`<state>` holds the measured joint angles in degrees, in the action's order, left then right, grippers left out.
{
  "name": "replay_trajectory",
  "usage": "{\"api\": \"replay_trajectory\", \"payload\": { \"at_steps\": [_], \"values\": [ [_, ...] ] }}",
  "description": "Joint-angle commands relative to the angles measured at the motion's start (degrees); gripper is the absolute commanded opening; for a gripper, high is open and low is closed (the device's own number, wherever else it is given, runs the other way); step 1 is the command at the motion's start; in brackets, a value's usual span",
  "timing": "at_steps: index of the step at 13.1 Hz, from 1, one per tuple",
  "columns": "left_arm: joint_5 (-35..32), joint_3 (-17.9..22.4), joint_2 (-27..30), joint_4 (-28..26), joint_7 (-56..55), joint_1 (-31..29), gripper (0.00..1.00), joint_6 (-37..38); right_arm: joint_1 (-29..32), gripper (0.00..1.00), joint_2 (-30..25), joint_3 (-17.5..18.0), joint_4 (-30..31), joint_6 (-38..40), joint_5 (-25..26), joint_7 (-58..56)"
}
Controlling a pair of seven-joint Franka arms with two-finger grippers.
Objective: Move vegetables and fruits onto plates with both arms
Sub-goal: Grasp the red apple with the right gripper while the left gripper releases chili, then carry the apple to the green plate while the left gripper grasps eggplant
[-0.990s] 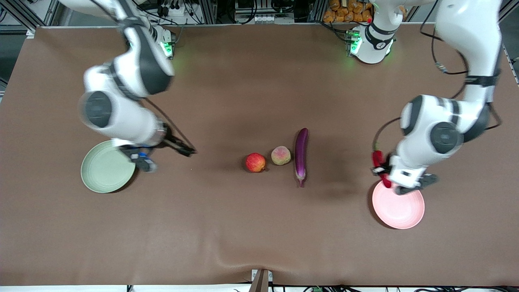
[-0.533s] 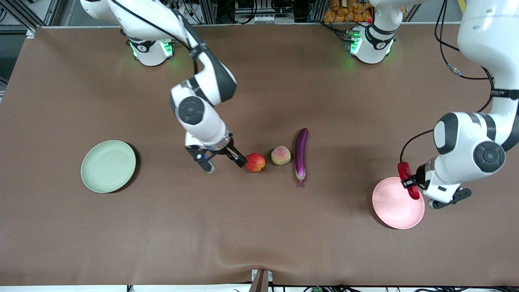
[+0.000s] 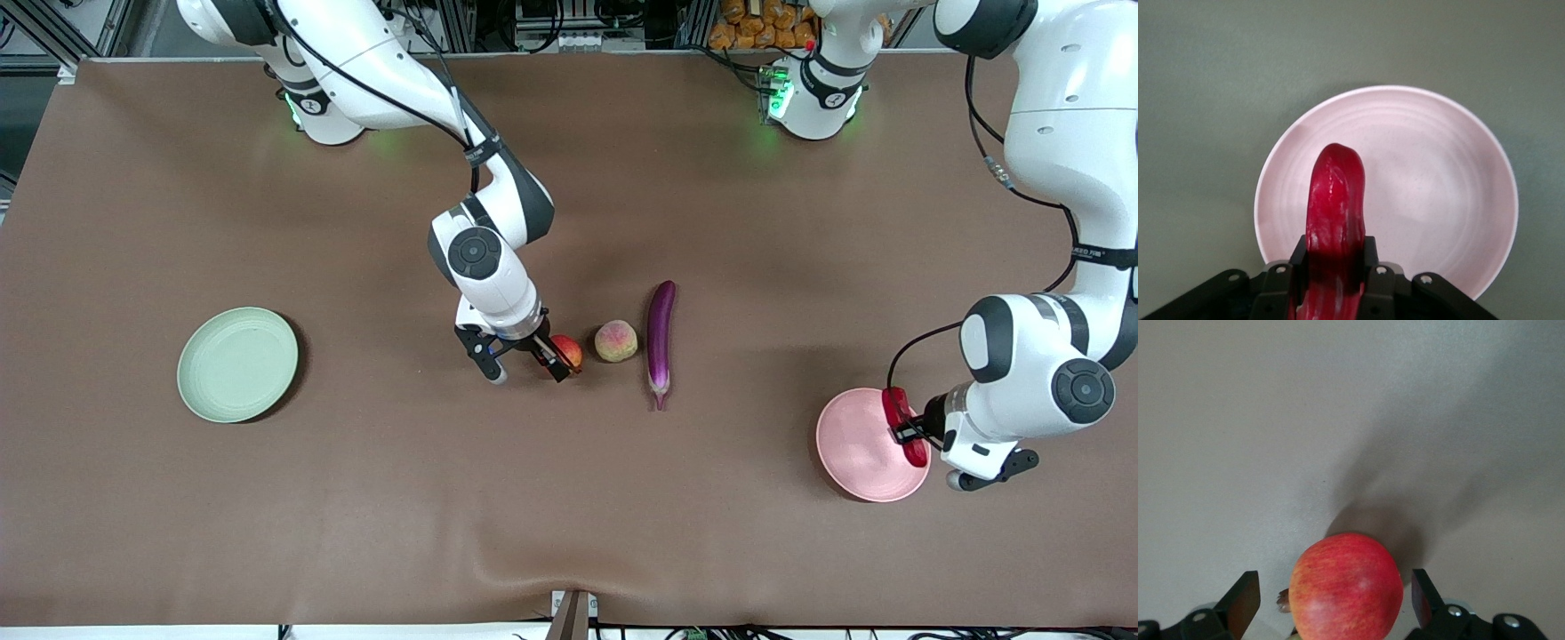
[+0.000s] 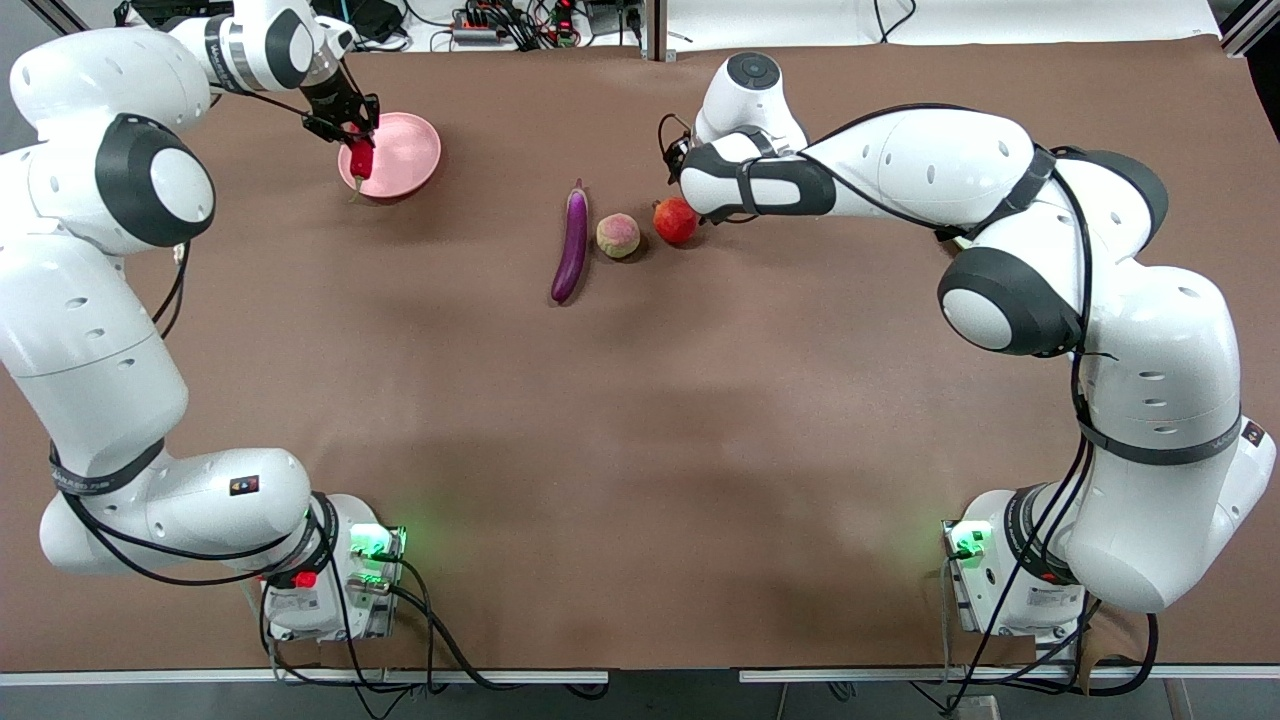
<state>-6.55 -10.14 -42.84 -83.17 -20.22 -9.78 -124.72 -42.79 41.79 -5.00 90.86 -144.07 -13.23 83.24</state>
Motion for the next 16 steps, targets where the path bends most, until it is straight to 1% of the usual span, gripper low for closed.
{"api": "replay_trajectory", "payload": {
  "at_steps": [1,2,4,5,6,7,8,9,11,12,13,14,15,16],
  "values": [
    [-1.6,-0.1,-1.5,2.1,0.4,-0.1,0.97,0.2,-1.9,1.0,2.2,-0.9,-1.8,-0.8,0.0,2.5],
    [-2.3,-0.1,-1.4,2.1,0.4,-0.1,1.0,-0.3,-2.2,1.0,2.9,-1.0,-2.0,-1.3,0.0,3.0],
    [-2.2,-0.5,-0.5,1.5,-0.7,1.5,1.0,0.3,-2.6,1.0,3.7,-1.0,-2.8,-1.3,0.0,3.2],
    [-2.2,-0.8,0.5,0.9,-1.3,2.0,1.0,1.2,-2.6,0.83,3.7,-1.1,-2.8,-1.2,0.2,2.9],
    [-2.2,-1.5,1.8,-0.5,-3.2,2.3,1.0,2.4,-2.6,0.27,3.5,-1.2,-2.9,-1.0,1.3,2.5],
    [-2.2,-3.2,2.7,-1.6,-6.7,3.4,1.0,3.0,-1.8,0.0,3.0,-1.1,-3.2,-0.4,3.0,2.1],
    [-2.2,-4.3,3.2,-2.8,-11.8,5.0,1.0,3.1,-0.7,0.0,2.4,-1.1,-3.8,0.4,3.4,1.8],
    [-2.3,-5.1,3.5,-3.6,-17.6,8.0,1.0,3.0,0.8,0.0,1.6,-1.1,-4.6,3.5,3.3,1.3],
    [-2.5,-5.0,3.6,-4.7,-26.6,15.1,1.0,3.0,3.8,0.0,-0.9,-1.1,-7.6,14.4,3.3,-2.5],
    [-2.7,-5.1,4.4,-6.5,-28.4,17.0,1.0,2.8,6.1,0.0,-3.6,-1.1,-7.2,20.1,3.3,-7.4],
    [-3.5,-5.2,6.3,-10.8,-28.5,17.7,1.0,0.9,8.8,0.0,-6.4,-1.1,-6.8,25.3,3.3,-12.9],
    [-4.0,-6.2,7.8,-14.5,-28.4,18.3,1.0,-3.4,11.6,0.0,-8.5,-1.1,-6.5,29.0,3.2,-17.5],
    [-3.9,-7.5,8.1,-16.8,-28.4,18.7,1.0,-7.1,14.1,0.0,-10.8,-1.1,-5.4,31.5,3.2,-22.6],
    [-3.9,-8.3,7.9,-17.5,-28.5,19.6,1.0,-8.8,16.7,0.0,-13.3,-1.1,-2.7,32.0,3.2,-28.9]
  ]
}}
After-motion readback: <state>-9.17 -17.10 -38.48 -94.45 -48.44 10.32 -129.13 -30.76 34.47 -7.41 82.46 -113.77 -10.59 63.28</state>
